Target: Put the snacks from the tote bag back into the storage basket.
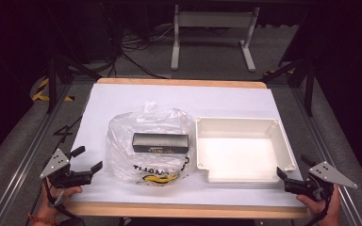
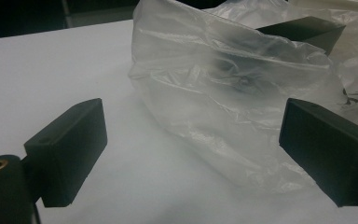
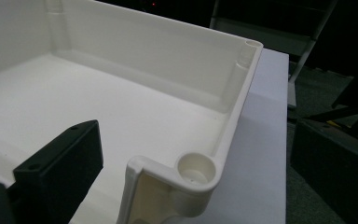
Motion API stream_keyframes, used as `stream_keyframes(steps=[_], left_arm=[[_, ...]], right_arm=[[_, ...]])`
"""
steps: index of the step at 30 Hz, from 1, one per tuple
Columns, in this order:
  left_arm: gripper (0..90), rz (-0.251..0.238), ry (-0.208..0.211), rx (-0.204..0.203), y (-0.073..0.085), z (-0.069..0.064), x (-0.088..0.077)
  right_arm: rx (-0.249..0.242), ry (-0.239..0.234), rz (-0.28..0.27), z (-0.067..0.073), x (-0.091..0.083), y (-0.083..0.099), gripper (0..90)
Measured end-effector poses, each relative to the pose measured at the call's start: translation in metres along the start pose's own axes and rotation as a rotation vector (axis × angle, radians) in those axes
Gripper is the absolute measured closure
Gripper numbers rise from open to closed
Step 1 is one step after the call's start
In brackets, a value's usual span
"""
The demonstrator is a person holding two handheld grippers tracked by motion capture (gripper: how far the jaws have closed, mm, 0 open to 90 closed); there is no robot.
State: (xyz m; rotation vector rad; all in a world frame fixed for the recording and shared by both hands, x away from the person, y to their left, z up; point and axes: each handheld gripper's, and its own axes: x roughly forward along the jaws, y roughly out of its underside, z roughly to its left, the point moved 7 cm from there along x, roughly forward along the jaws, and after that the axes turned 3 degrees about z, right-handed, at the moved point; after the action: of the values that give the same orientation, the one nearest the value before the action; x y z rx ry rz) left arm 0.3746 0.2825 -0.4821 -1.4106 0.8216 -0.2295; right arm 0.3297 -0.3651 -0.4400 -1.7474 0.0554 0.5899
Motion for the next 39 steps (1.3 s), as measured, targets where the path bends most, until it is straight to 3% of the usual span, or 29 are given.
stream_keyframes(steps=[8,14,19,22,23,27,34,39], left_arm=[[8.5,0.004,0.001,0.001,0.000,0.000,0.000],[8.5,0.010,0.000,-0.001,0.000,0.000,0.000],[8.6,0.010,0.001,-0.001,0.000,0.000,0.000],[8.5,0.011,0.001,-0.001,0.000,0.000,0.000],[8.5,0.011,0.001,-0.001,0.000,0.000,0.000],[8.5,0.004,0.001,-0.002,0.000,0.001,0.000],[8.6,0.003,-0.004,-0.006,0.000,0.001,0.001],[8.6,0.010,-0.005,-0.011,0.000,0.001,0.000]], right_arm=[[-0.010,0.009,-0.006,-0.002,-0.002,-0.009,3.6],[-0.023,-0.023,-0.015,0.004,0.002,-0.019,5.3],[-0.069,-0.068,-0.027,0.015,0.007,-0.037,7.6],[-0.089,-0.069,-0.023,0.019,0.010,-0.041,9.3],[-0.101,-0.098,-0.033,0.026,0.012,-0.047,10.5],[-0.130,-0.122,-0.038,0.034,0.017,-0.054,13.9],[-0.190,-0.184,-0.087,0.057,0.031,-0.087,16.4],[-0.218,-0.241,-0.079,0.072,0.044,-0.101,18.2]])
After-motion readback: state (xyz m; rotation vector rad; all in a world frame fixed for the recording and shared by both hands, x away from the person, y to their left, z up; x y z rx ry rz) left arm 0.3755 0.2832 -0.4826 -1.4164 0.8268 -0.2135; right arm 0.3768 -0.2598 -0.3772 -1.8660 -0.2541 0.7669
